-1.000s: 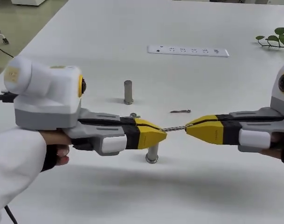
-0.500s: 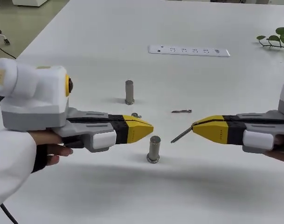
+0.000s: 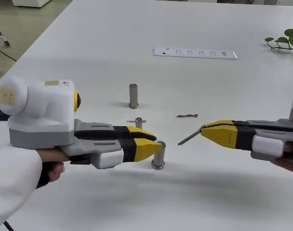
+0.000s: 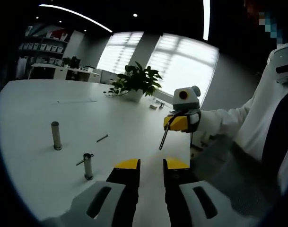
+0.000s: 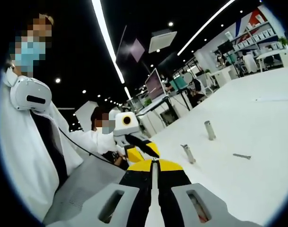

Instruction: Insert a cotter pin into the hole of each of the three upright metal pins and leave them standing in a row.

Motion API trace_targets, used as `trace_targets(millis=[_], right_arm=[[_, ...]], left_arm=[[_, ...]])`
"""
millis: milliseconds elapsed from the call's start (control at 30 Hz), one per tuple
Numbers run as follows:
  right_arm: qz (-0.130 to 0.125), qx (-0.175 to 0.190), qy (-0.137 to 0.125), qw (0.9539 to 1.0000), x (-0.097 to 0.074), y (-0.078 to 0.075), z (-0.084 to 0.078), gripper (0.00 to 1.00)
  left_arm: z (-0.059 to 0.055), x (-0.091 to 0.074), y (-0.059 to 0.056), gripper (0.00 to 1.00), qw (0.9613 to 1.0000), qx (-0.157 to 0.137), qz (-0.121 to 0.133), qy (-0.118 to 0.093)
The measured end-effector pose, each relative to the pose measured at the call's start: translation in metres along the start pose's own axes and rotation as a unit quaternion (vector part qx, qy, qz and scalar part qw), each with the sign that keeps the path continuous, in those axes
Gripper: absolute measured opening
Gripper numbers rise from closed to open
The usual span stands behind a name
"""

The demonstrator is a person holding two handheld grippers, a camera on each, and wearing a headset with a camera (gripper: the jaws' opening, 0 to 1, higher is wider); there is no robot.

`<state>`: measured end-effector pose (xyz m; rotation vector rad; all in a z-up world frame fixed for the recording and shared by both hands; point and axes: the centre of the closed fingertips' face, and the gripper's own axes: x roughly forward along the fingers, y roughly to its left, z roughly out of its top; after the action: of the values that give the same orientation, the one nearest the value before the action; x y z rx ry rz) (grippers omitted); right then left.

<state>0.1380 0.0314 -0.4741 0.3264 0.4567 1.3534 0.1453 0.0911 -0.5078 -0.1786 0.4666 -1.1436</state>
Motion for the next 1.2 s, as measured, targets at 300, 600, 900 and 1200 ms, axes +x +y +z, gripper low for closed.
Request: trace_targets(millis=[300, 600, 900, 1200], right_arm=[[-0.013, 0.024, -0.031, 0.9991, -0.001, -0.007, -0.005, 0.00], [-0.022, 0.026, -0.039, 0.9987, 0.003, -0.013, -0.005, 0.00], [-0.026, 0.036, -0.042, 0.9981, 0.011, -0.024, -0.014, 0.00], [-0.029, 0.048, -0.034, 0.9978, 0.016, -0.035, -0.021, 0.00]], left_arm=[[-0.015, 0.008, 0.013, 0.34, 0.9986, 0.026, 0.033, 0.031], [-0.024, 0.019, 0.021, 0.36, 0.9974, 0.035, 0.041, 0.049], [-0.037, 0.026, 0.029, 0.34, 0.9926, 0.067, 0.040, 0.094], [-0.039, 0.030, 0.035, 0.28, 0.9913, 0.072, 0.033, 0.105]])
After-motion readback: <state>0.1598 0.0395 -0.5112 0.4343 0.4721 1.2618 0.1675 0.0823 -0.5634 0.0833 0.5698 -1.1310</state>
